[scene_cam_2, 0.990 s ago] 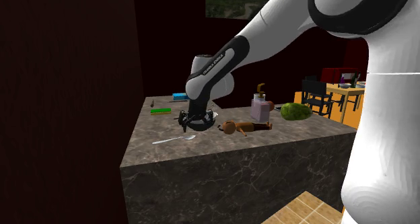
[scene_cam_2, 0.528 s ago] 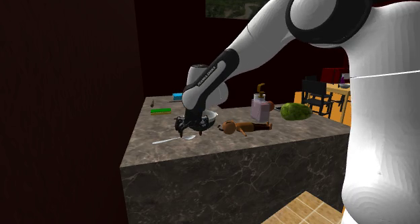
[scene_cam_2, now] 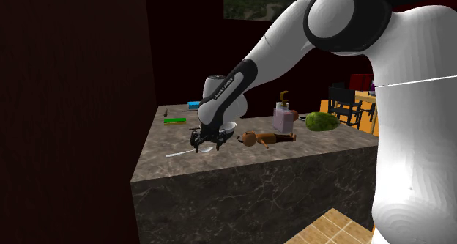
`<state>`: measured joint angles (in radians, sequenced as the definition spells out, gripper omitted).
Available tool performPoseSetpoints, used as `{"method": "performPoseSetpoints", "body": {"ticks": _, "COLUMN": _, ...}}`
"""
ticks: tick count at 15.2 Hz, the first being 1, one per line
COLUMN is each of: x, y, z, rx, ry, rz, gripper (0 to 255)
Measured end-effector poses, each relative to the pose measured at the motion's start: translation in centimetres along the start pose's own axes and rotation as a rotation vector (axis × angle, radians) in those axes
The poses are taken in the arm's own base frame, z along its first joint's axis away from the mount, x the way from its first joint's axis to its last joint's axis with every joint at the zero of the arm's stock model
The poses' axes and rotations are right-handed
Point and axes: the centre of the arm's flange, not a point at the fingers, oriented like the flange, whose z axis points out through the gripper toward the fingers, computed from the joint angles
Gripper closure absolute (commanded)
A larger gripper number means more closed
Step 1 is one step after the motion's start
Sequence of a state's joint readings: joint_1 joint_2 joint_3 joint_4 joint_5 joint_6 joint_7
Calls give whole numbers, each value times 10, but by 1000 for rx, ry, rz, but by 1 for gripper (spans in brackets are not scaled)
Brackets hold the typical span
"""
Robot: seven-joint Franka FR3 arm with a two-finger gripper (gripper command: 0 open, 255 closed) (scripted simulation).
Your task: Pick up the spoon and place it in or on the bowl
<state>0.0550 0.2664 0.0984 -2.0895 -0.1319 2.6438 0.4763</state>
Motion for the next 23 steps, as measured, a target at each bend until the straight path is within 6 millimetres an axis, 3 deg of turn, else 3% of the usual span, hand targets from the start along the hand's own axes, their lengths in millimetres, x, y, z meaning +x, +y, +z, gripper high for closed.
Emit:
{"method": "performPoseSetpoints", "body": {"ticks": 1, "x": 0, "y": 0, "z": 0, "rx": 0, "ry": 0, "rz": 0, "gripper": 0}}
{"method": "performPoseSetpoints", "body": {"ticks": 2, "x": 0, "y": 0, "z": 0, "rx": 0, "ry": 0, "rz": 0, "gripper": 255}}
{"method": "performPoseSetpoints", "body": {"ticks": 12, "x": 0, "y": 0, "z": 0, "rx": 0, "ry": 0, "rz": 0, "gripper": 255}}
{"method": "performPoseSetpoints", "body": {"ticks": 23, "x": 15, "y": -3, "z": -50, "rx": 0, "ry": 1, "rz": 0, "gripper": 255}}
